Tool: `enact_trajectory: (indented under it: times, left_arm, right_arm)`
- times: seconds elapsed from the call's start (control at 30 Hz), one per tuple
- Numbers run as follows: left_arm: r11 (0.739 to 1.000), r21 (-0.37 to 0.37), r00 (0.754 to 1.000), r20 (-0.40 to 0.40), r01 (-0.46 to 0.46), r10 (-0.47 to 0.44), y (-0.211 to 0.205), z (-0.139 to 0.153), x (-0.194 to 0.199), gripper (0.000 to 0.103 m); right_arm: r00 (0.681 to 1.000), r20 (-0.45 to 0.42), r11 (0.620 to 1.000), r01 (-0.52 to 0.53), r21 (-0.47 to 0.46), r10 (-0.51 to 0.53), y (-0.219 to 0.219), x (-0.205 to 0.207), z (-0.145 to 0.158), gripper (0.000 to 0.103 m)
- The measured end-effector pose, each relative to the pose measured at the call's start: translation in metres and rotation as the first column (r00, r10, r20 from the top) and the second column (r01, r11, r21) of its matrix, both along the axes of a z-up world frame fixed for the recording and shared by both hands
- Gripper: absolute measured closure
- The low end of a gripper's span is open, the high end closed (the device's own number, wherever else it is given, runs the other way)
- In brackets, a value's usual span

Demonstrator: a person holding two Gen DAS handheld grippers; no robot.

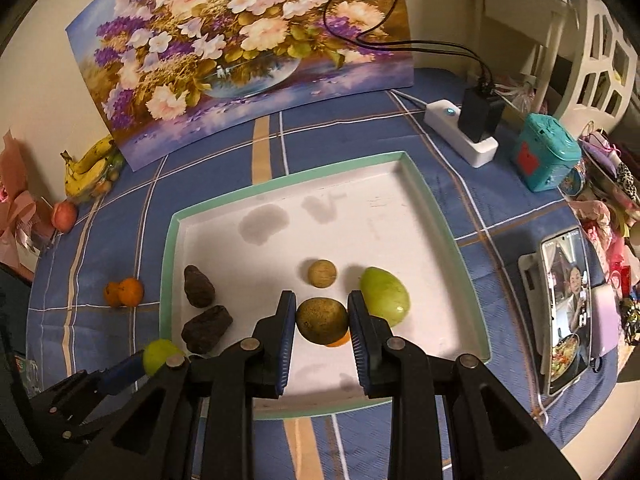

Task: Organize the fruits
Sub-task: 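Carry the green apple and the kiwi over the white tray, then open the left tool to drop the green apple while the right tool releases the kiwi in the tray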

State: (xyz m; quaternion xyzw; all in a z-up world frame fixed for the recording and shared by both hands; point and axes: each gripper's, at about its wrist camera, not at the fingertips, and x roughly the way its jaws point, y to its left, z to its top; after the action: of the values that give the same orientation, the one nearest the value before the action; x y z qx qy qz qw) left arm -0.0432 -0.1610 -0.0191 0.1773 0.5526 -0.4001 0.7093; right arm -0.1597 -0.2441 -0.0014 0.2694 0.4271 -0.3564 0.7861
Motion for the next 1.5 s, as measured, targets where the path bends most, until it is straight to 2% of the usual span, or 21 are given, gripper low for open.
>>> enact_trajectory:
  times: [0.33,0.83,1.5]
  left_arm:
    - [0.997,0.056,0.998,0.013,0.055,-0.056,-0.016,-0.018,-0.014,0.056]
    - [0.992,0.088,0.995,0.034,0.093,-0.097,-0.023,-0.027,-0.025,0.056]
    - [0.991,0.093,0.995,0.031,0.092,-0.095,-0.022,-0.027,-0.024,0.055]
  right_arm:
    - [0.999,-0.033,1.0,0.005,0.025,-0.004,-0.004,-0.009,-0.005,0.075]
    - [0.979,-0.197,0.985,-0.009,0.172,0.043,-0.009,-0.001,-0.069,0.075]
    - [0.977,-0.212,0.98,0.028,0.198,0.015,-0.016,-0.004,-0.08,0.075]
